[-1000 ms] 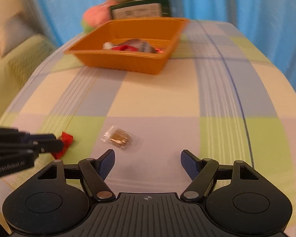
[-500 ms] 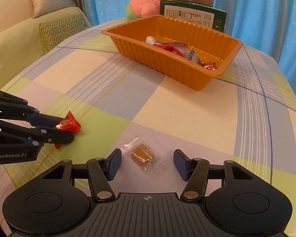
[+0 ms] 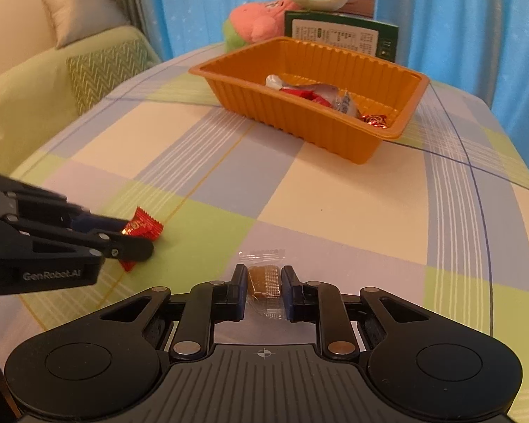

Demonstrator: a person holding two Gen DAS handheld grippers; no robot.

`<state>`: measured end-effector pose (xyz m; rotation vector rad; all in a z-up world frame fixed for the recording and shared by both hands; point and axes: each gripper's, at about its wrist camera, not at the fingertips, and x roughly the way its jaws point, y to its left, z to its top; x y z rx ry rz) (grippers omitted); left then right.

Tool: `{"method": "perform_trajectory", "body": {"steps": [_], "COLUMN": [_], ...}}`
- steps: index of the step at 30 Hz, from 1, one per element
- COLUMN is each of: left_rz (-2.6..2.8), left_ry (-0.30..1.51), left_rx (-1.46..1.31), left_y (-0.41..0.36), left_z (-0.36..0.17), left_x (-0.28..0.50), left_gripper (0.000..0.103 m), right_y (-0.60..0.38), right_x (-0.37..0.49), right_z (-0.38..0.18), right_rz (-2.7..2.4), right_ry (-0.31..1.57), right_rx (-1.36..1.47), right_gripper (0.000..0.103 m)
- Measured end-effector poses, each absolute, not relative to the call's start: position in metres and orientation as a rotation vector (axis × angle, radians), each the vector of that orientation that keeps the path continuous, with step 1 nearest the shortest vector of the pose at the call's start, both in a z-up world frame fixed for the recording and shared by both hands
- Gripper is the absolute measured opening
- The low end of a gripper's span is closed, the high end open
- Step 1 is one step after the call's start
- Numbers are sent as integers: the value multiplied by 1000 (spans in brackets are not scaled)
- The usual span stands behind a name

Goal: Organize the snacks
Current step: 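Grasp the red wrapped candy with the left tool while the right tool grasps the clear-wrapped brown candy, then carry both held candies over the orange tray and lower them in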

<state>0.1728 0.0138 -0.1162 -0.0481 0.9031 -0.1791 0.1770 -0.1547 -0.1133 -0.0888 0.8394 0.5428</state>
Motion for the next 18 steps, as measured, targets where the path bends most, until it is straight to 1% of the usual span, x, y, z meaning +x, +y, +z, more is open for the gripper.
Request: {"method": "perform_trajectory", "body": {"steps": [8,18], "left_rz": [-163,-151], "left_ry": [871,830], "left_rx": [-71,-77], "left_y": [17,18], "left_z": [-93,-57], "left_x": [160,151], "left_gripper": [17,17], "right_y": [-163,-168], "right_x": [162,151], "right_z": [-90,-58], "right_rz": [463,435], "right_ry": [837,808], "right_rx": [25,62], "right_gripper": [21,21]}}
